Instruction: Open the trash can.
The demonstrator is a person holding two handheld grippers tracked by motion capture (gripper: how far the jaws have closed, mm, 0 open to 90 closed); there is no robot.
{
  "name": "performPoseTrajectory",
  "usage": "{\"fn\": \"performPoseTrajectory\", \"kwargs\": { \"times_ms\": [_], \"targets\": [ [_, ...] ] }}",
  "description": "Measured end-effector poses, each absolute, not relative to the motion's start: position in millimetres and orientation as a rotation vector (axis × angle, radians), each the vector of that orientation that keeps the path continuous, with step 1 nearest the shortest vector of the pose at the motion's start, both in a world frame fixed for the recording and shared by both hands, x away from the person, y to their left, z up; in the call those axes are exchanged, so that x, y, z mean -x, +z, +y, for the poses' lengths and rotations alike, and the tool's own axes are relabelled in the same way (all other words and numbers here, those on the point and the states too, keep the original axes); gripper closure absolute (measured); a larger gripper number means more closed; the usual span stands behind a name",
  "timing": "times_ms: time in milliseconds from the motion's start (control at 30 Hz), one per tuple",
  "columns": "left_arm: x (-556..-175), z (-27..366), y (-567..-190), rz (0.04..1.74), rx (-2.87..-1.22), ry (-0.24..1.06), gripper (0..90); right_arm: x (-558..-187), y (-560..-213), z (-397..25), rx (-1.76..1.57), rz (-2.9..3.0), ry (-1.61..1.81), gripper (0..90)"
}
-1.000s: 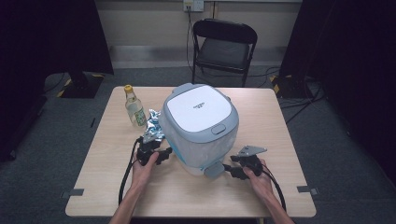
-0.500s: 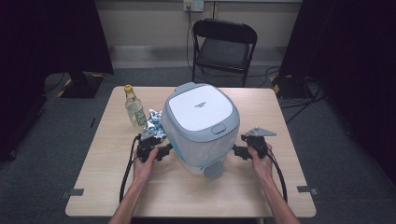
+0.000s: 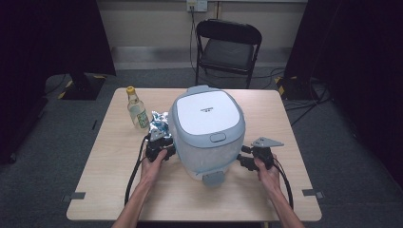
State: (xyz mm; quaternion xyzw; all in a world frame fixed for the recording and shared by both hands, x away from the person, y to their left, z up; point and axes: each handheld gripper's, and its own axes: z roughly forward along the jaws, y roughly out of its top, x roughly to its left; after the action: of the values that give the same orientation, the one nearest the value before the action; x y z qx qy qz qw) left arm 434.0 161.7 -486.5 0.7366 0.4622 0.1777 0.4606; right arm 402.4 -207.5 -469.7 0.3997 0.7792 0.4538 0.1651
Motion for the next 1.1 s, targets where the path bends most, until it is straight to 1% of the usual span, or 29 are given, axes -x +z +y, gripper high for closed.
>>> {"fn": "performPoseTrajectory", "kwargs": {
  "times_ms": [100,167,200,267,300,333,367,433,533,567,633,667,700,733,767,867,1033,1100],
  "targets": [
    [-431.5,157.3,-486.4,1.113,-1.824,0.435,69.4,-392.8,-466.6,-210.0,-1.106,2.263,1.269,45.6],
    [-429.8,153.4,-486.0,1.091,-1.834,0.424,69.3,-387.4,-466.2,-213.1,-1.110,2.285,1.282,44.9],
    [-429.5,153.0,-485.8,1.081,-1.846,0.426,68.9,-384.9,-466.0,-214.8,-1.108,2.293,1.279,42.7],
    [-428.8,152.5,-485.2,1.077,-1.858,0.416,63.3,-382.9,-465.9,-218.6,-1.119,2.303,1.265,33.6],
    [-429.3,152.5,-485.5,1.079,-1.856,0.401,58.4,-384.7,-466.8,-220.9,-1.149,2.302,1.256,32.4],
    [-430.2,152.1,-486.4,1.081,-1.844,0.393,51.8,-387.4,-467.8,-222.4,-1.172,2.275,1.232,34.1],
    [-430.8,151.5,-487.0,1.082,-1.842,0.390,49.2,-391.1,-468.8,-223.6,-1.187,2.243,1.208,34.4],
    [-432.2,150.8,-487.7,1.093,-1.838,0.396,45.3,-401.3,-470.5,-224.7,-1.225,2.196,1.214,35.2],
    [-433.3,150.7,-488.8,1.099,-1.836,0.395,43.1,-415.2,-469.6,-220.2,-1.232,2.144,1.235,33.7],
    [-433.3,150.4,-488.8,1.090,-1.841,0.409,43.7,-419.1,-469.0,-218.5,-1.231,2.128,1.238,33.3],
    [-433.0,149.7,-488.7,1.084,-1.841,0.402,46.0,-424.7,-466.8,-214.9,-1.231,2.101,1.237,36.6],
    [-432.4,149.0,-488.5,1.083,-1.843,0.403,49.1,-426.6,-466.3,-214.2,-1.235,2.093,1.247,38.6],
    [-431.4,147.1,-488.1,1.086,-1.841,0.410,50.6,-427.5,-466.7,-214.6,-1.233,2.103,1.271,43.2],
    [-430.0,145.5,-487.5,1.079,-1.848,0.415,54.0,-427.1,-467.5,-215.0,-1.227,2.111,1.292,46.8],
    [-429.1,143.5,-487.6,1.073,-1.844,0.412,59.2,-426.3,-467.8,-216.1,-1.219,2.120,1.302,48.5],
    [-426.5,138.6,-486.1,1.054,-1.861,0.421,67.0,-421.2,-467.2,-218.5,-1.196,2.131,1.308,53.5],
    [-419.0,135.4,-483.5,1.030,-1.894,0.401,67.1,-411.8,-467.3,-224.5,-1.197,2.148,1.323,53.7],
    [-416.3,133.4,-482.3,1.020,-1.909,0.402,67.3,-409.1,-467.5,-227.0,-1.191,2.147,1.326,52.3]
  ]
}}
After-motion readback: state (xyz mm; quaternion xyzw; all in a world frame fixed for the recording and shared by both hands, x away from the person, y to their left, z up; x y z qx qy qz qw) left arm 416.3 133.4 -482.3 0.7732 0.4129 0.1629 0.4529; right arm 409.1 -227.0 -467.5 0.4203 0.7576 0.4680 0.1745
